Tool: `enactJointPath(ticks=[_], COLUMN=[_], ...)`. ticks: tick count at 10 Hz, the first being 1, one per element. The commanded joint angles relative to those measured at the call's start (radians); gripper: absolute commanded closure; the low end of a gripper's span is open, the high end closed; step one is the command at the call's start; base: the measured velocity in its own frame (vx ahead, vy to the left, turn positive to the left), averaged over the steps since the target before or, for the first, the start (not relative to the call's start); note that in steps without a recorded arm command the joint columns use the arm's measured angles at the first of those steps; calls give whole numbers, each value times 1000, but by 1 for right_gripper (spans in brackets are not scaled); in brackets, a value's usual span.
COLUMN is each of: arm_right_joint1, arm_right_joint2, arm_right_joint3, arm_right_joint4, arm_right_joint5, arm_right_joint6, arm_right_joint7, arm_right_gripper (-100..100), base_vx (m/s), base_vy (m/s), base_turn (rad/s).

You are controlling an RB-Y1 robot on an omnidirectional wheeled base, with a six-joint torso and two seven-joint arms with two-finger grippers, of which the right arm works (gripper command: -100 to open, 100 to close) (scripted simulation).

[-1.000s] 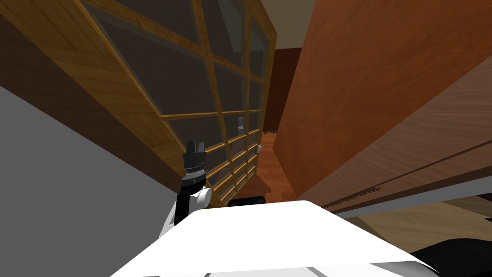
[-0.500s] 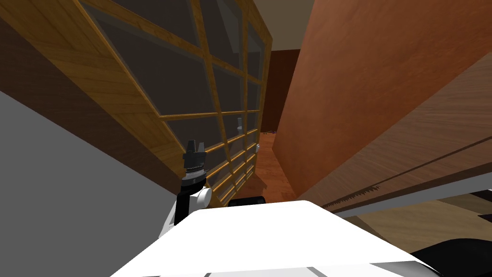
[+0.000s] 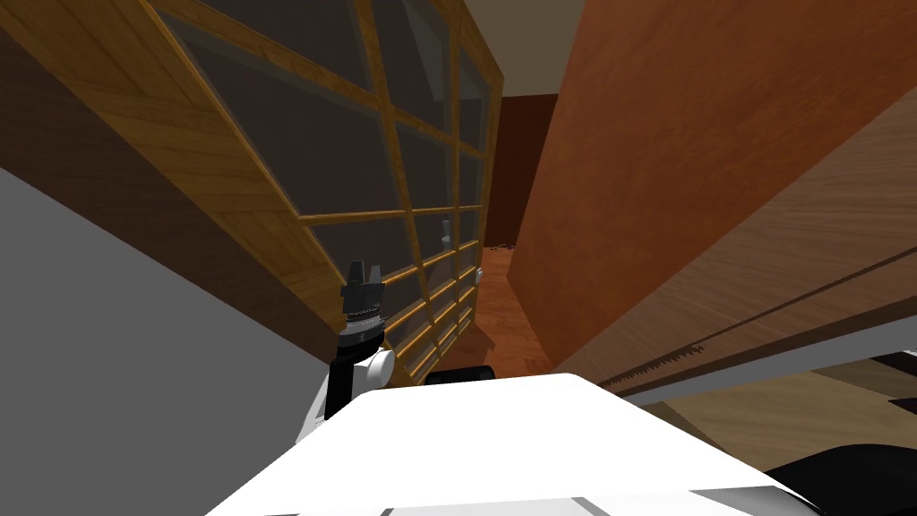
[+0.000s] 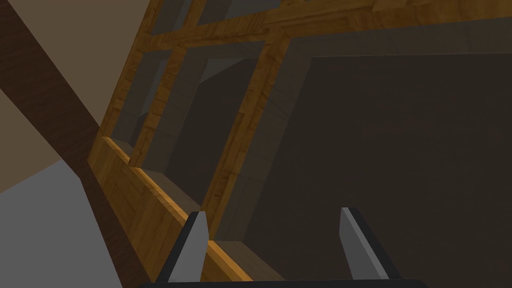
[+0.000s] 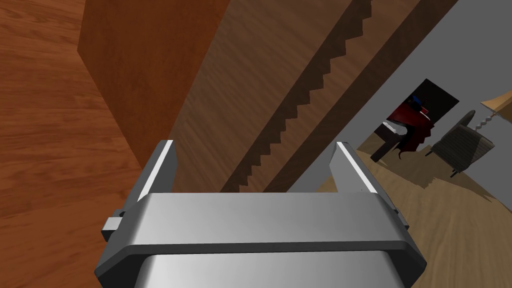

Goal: Push the door open

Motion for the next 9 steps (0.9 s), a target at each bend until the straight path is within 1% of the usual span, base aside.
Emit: enactJointPath(ticks=[1,7,8,9], arm_right_joint1=[-30,-30,-27,-14], arm_right_joint2=[-11,-11,-11,-11], arm_right_joint3=[19,19,19,19], arm_right_joint4=[-19,-19,-19,-19], arm_right_joint5=[14,14,14,14], arm_right_joint6=[19,19,19,19], arm_right_joint7=[-6,-6,-6,-6], arm_right_gripper=[-100,-100,-100,-100], base_vx=[21,12,-4,-7], base_vy=[11,2,4,-10], base_turn=[0,-6,-14,-32])
